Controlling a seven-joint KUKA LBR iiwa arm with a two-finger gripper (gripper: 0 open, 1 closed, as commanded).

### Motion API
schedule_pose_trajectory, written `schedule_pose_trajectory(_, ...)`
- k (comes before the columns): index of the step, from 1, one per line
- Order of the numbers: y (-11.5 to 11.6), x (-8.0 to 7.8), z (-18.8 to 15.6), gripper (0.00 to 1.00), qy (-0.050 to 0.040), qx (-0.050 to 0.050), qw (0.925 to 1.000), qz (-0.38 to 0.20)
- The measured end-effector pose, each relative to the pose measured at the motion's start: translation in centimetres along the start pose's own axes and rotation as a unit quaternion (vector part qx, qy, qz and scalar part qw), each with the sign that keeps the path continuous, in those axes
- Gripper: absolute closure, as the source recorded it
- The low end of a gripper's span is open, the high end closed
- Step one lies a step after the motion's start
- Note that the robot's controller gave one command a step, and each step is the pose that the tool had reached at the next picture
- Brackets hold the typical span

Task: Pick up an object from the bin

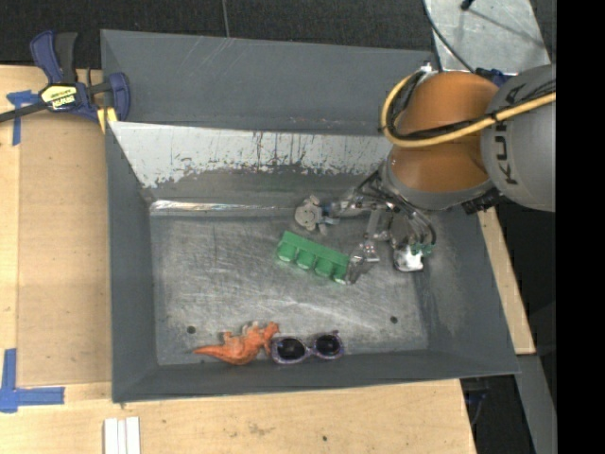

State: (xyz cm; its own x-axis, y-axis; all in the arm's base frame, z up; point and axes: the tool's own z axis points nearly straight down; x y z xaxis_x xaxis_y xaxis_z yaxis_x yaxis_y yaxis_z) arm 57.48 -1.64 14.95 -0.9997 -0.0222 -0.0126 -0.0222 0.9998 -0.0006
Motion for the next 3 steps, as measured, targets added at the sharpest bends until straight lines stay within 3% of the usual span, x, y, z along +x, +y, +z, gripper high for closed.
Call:
schedule_pose_trajectory(1,0.8,0.6,5.6,0.00,0.0038,0.000,0.9982,0.060)
schedule_pose_trajectory(2,-1.3,3.6,7.1,1.00,-0.0002,0.000,0.9956,0.093)
schedule_pose_trajectory(3,-1.3,3.6,7.1,1.00,-0.0003,0.000,0.9956,0.093)
